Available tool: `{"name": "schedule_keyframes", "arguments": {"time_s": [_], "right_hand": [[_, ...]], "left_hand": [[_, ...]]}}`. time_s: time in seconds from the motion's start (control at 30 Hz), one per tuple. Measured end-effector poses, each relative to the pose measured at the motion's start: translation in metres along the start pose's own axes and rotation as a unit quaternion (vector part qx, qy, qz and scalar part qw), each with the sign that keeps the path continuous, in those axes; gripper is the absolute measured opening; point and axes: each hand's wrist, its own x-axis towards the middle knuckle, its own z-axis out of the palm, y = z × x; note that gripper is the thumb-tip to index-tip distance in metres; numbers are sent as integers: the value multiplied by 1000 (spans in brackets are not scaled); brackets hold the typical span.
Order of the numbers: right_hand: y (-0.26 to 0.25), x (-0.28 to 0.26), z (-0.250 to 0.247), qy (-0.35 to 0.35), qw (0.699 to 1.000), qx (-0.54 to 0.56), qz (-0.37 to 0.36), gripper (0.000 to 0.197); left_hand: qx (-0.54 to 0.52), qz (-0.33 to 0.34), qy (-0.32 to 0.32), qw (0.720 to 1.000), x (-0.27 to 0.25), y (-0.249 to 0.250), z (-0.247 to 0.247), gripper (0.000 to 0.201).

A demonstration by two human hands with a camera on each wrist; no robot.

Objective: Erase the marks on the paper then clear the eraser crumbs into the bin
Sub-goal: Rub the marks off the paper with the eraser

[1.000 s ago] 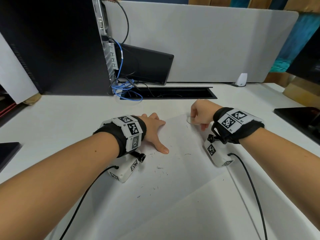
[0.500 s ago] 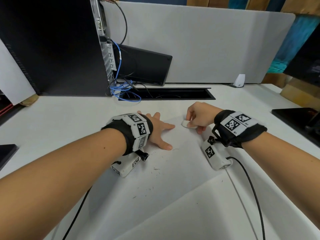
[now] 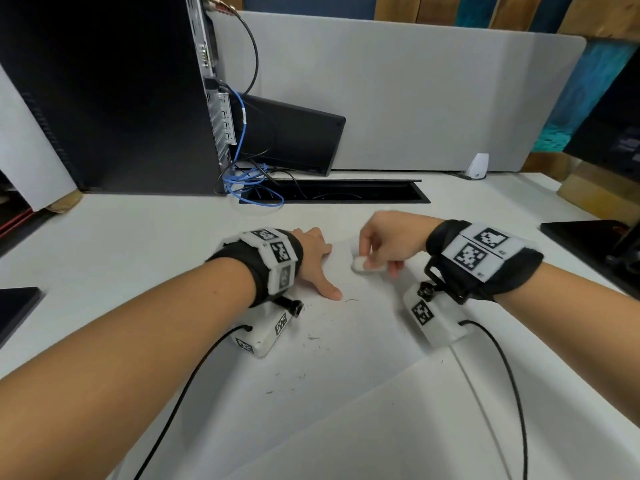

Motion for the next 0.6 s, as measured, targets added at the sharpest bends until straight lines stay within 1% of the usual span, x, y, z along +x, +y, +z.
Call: {"name": "schedule_keyframes", "arguments": {"time_s": [0.07, 0.1, 0.17, 0.23, 0.3, 0.37, 0.4, 0.5, 0.53, 0.6], "right_hand": [[-9, 7, -2, 62, 998, -11, -2, 13], [-14, 11, -1, 72, 997, -7, -6, 13], [-25, 17, 4, 53, 998, 5, -20, 11], [-33, 24, 12, 29, 999, 9, -28, 10], [-38, 29, 19, 42, 999, 3, -21, 9], [-42, 30, 24, 74, 997, -5, -15, 11], [-43, 28, 26, 72, 997, 1, -17, 11], [-47, 22, 30, -7, 998, 35, -44, 14], [-46, 21, 31, -12, 998, 34, -48, 13], [-45, 22, 30, 27, 999, 12, -38, 9]], "left_hand": [[-61, 26, -2, 998, -8, -10, -4, 89], [-89, 30, 1, 996, -12, -17, -4, 89], [-105, 16, 7, 994, -21, -31, 1, 96], [-82, -4, -13, 997, -28, -44, 9, 101], [-65, -2, -28, 998, -32, -52, 18, 102], [-63, 10, -15, 998, -36, -54, 25, 102], [-64, 15, -6, 998, -37, -55, 27, 101], [-56, 16, -3, 998, -40, -54, 30, 100], [-51, 15, -6, 999, -40, -54, 30, 100], [-46, 17, -10, 999, -41, -54, 29, 100]]}}
